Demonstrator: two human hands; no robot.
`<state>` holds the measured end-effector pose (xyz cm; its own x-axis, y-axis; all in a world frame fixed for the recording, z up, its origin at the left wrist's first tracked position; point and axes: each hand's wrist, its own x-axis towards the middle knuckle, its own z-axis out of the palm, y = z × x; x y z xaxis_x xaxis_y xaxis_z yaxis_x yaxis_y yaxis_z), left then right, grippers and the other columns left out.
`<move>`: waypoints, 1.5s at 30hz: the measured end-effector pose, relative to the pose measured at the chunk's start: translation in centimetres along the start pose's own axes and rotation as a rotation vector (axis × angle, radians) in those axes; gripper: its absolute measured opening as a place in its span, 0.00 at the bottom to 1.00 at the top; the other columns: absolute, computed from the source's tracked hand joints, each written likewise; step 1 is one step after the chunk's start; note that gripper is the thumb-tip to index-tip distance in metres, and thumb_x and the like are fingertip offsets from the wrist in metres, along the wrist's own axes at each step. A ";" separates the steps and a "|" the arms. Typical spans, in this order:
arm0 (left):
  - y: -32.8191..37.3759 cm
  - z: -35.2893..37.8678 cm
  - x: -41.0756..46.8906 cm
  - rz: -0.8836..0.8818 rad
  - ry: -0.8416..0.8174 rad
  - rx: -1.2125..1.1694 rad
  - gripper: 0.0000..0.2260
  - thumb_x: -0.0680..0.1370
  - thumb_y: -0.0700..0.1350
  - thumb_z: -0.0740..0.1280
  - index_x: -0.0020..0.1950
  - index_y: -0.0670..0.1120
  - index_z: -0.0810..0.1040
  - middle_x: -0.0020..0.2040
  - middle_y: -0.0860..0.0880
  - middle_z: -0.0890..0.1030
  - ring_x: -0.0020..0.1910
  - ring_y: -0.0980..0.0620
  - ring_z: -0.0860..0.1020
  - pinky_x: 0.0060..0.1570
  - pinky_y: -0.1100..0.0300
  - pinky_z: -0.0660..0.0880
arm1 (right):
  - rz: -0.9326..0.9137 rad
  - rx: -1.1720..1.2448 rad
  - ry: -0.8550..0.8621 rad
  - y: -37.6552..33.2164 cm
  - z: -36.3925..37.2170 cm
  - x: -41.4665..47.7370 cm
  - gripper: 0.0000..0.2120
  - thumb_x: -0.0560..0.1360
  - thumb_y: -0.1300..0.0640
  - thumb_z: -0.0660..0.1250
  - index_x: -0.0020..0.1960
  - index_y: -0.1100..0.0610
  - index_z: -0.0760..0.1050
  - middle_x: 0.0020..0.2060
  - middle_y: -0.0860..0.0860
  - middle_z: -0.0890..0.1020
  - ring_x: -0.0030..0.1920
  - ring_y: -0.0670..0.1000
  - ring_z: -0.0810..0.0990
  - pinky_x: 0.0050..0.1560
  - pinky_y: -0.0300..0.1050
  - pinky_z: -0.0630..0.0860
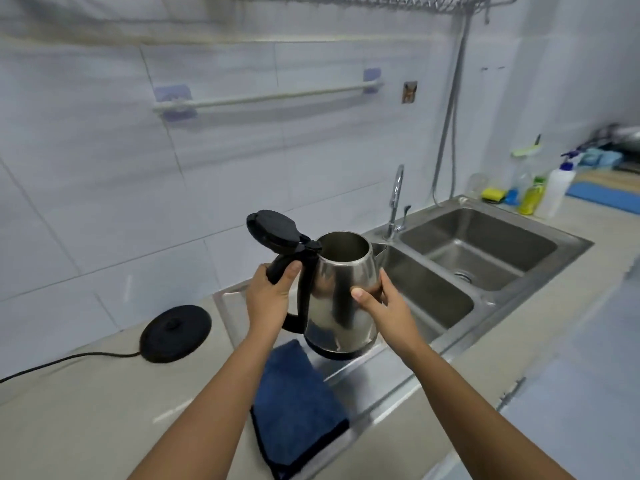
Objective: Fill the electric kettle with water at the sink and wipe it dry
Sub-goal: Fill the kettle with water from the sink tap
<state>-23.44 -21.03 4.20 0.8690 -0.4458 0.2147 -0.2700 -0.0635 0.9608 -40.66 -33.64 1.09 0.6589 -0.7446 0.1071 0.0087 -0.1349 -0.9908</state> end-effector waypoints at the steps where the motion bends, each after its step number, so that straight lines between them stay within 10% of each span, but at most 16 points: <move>1: 0.2 2.4 0.3 0.001 -0.002 0.001 0.19 0.71 0.66 0.67 0.43 0.49 0.74 0.40 0.52 0.79 0.39 0.56 0.77 0.35 0.60 0.68 | 0.005 0.008 0.010 0.3 -2.0 1.0 0.39 0.74 0.43 0.73 0.79 0.53 0.62 0.52 0.41 0.83 0.66 0.51 0.78 0.72 0.55 0.69; 8: 0.5 15.8 1.0 -0.059 0.034 0.017 0.14 0.73 0.61 0.68 0.41 0.51 0.75 0.39 0.53 0.80 0.39 0.57 0.77 0.35 0.62 0.67 | 0.061 -0.074 -0.030 2.4 -13.8 6.4 0.26 0.73 0.41 0.73 0.69 0.40 0.71 0.52 0.44 0.85 0.60 0.44 0.81 0.69 0.51 0.73; 13: -0.4 22.2 1.5 -0.108 0.071 0.050 0.12 0.73 0.58 0.69 0.40 0.51 0.75 0.36 0.53 0.79 0.37 0.55 0.76 0.34 0.61 0.66 | 0.129 -0.126 -0.079 4.6 -19.4 10.3 0.27 0.74 0.41 0.73 0.64 0.57 0.72 0.43 0.42 0.81 0.59 0.54 0.81 0.67 0.58 0.74; 17: -1.3 25.5 2.3 -0.133 0.108 0.060 0.10 0.73 0.58 0.70 0.41 0.53 0.75 0.35 0.57 0.78 0.37 0.58 0.76 0.35 0.63 0.67 | 0.150 -0.145 -0.146 5.9 -21.8 13.0 0.18 0.73 0.41 0.72 0.58 0.48 0.75 0.40 0.39 0.82 0.50 0.41 0.83 0.54 0.43 0.74; 25: -2.2 28.0 6.0 -0.189 0.135 0.122 0.12 0.73 0.59 0.69 0.38 0.53 0.75 0.35 0.54 0.80 0.36 0.57 0.76 0.33 0.61 0.66 | 0.184 -0.146 -0.197 7.7 -22.4 17.8 0.18 0.70 0.36 0.72 0.48 0.48 0.76 0.42 0.50 0.81 0.52 0.51 0.83 0.55 0.45 0.75; 30: -3.6 28.4 9.4 -0.215 0.132 0.127 0.17 0.74 0.59 0.69 0.42 0.44 0.78 0.38 0.46 0.81 0.39 0.47 0.79 0.38 0.55 0.71 | 0.223 -0.035 -0.217 8.6 -22.1 21.1 0.24 0.73 0.37 0.70 0.65 0.48 0.74 0.59 0.49 0.83 0.59 0.47 0.81 0.67 0.48 0.74; 35: -5.0 28.5 12.8 -0.222 0.095 0.154 0.16 0.72 0.60 0.69 0.40 0.47 0.77 0.36 0.49 0.81 0.40 0.47 0.79 0.35 0.58 0.69 | 0.258 -0.129 0.072 8.1 -21.8 27.5 0.25 0.83 0.50 0.63 0.78 0.52 0.66 0.72 0.45 0.72 0.64 0.40 0.74 0.60 0.25 0.65; 39: -6.0 28.6 14.4 -0.205 0.069 0.153 0.27 0.65 0.69 0.64 0.42 0.46 0.79 0.37 0.49 0.81 0.38 0.50 0.78 0.38 0.56 0.71 | 0.198 -0.420 0.077 7.4 -22.2 34.8 0.24 0.82 0.59 0.60 0.77 0.60 0.66 0.75 0.57 0.70 0.73 0.58 0.69 0.69 0.48 0.64; 45: -7.6 28.7 16.3 -0.205 0.055 0.149 0.10 0.75 0.57 0.68 0.41 0.51 0.77 0.36 0.52 0.80 0.38 0.53 0.78 0.36 0.62 0.68 | 0.193 -0.739 -0.034 8.9 -21.4 42.6 0.30 0.82 0.61 0.58 0.82 0.58 0.54 0.82 0.55 0.54 0.80 0.60 0.55 0.79 0.54 0.53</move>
<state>-19.15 -53.48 -4.67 0.9319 -0.3615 0.0315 -0.1406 -0.2798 0.9497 -28.58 -80.51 -1.39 0.6204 -0.7806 -0.0764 -0.6066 -0.4158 -0.6776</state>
